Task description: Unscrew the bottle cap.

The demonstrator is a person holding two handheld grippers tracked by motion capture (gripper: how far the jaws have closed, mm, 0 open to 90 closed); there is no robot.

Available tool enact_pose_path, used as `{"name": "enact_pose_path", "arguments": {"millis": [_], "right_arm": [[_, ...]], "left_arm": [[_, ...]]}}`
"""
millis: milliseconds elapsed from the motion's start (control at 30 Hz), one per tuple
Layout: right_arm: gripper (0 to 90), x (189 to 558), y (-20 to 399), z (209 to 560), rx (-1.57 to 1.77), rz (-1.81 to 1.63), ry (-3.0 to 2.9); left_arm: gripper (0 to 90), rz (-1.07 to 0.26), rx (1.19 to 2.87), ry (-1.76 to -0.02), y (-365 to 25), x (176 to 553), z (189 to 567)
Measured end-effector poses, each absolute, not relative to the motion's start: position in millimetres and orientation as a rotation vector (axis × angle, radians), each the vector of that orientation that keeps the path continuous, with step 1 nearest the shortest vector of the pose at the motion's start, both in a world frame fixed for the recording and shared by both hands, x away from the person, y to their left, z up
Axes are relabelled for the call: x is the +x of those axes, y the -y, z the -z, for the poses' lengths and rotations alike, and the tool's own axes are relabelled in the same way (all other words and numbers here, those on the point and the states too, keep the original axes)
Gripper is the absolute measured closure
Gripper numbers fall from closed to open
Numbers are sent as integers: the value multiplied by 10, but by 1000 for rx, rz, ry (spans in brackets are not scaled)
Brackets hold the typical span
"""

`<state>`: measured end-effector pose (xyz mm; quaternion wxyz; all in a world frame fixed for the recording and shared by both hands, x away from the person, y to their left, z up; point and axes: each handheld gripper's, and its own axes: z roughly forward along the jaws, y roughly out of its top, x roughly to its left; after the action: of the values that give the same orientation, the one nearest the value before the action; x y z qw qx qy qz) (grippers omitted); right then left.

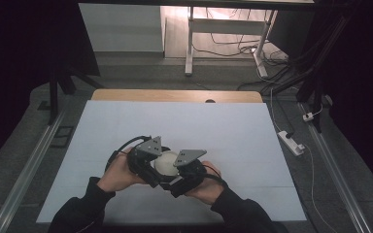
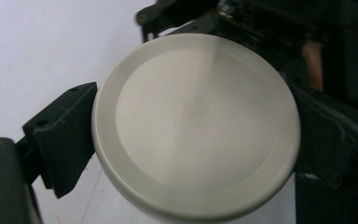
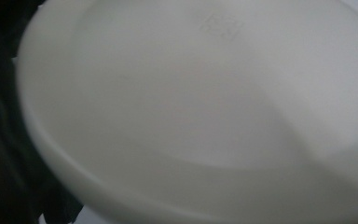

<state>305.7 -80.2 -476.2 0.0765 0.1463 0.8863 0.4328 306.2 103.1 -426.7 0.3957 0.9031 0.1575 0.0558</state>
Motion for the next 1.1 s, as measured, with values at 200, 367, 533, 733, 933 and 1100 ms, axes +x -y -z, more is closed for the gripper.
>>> {"name": "enact_pose_path", "arguments": {"millis": [200, 367, 533, 733, 933, 1100], "right_arm": [[66, 3112, 829, 4788, 514, -1268, -2633], [66, 3125, 831, 4799, 535, -1252, -2624], [66, 3133, 829, 4809, 537, -1247, -2625], [66, 3129, 827, 4811, 535, -1247, -2626], [66, 3125, 825, 4821, 523, -1244, -2630], [66, 3130, 833, 4816, 520, -1246, -2628]], "left_arm": [[77, -232, 2287, -551, -907, 3021, 4268], [77, -212, 2270, -599, -902, 3041, 4291], [77, -206, 2267, -605, -904, 3046, 4296], [77, -210, 2253, -605, -917, 3030, 4256], [78, -219, 2243, -606, -943, 3022, 4225], [78, -226, 2242, -613, -972, 3020, 4203]]}}
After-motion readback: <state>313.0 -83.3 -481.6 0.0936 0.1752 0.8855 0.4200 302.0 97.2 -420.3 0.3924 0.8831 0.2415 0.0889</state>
